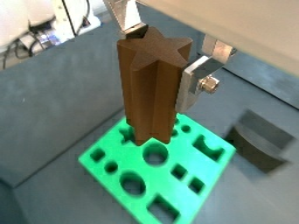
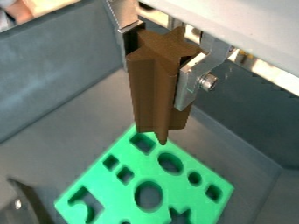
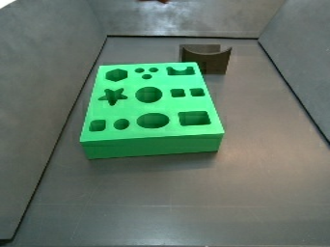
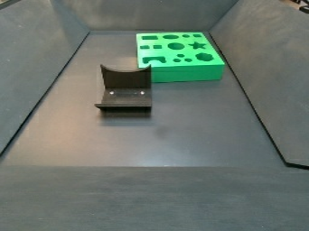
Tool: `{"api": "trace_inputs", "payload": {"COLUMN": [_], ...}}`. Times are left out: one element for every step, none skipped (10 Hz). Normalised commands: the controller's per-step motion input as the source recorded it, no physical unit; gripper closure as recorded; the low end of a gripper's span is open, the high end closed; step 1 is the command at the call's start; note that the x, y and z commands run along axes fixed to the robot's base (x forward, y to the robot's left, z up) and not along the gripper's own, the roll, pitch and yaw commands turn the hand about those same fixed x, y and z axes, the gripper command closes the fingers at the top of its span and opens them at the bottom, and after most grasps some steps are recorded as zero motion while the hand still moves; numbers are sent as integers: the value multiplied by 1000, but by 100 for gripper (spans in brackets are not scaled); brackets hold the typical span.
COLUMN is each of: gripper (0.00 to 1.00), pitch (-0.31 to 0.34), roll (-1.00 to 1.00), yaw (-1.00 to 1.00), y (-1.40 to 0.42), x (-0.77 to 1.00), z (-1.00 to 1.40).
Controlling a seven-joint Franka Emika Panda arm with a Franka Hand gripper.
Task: Insert the star object.
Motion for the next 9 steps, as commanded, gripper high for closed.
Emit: {"api": "trace_inputs", "payload": {"gripper": [100,100,100,100,100,100,100,100,100], "pitch": [-71,-79,-43,-24,-20,-17,-10,-149,0], "roll": [0,0,-4,-73,-34,29,103,0,0], "yaw": [166,0,-183,-577,-649,-611,-294,-6,0], "y": [463,414,217,66,14,0,40,0,0], "x": [-863,-891,-814,-586,-494,-380,-194,-9,189], "z": [-1000,-1000,-1000,-1000,-1000,-1000,-1000,-666,-531]}}
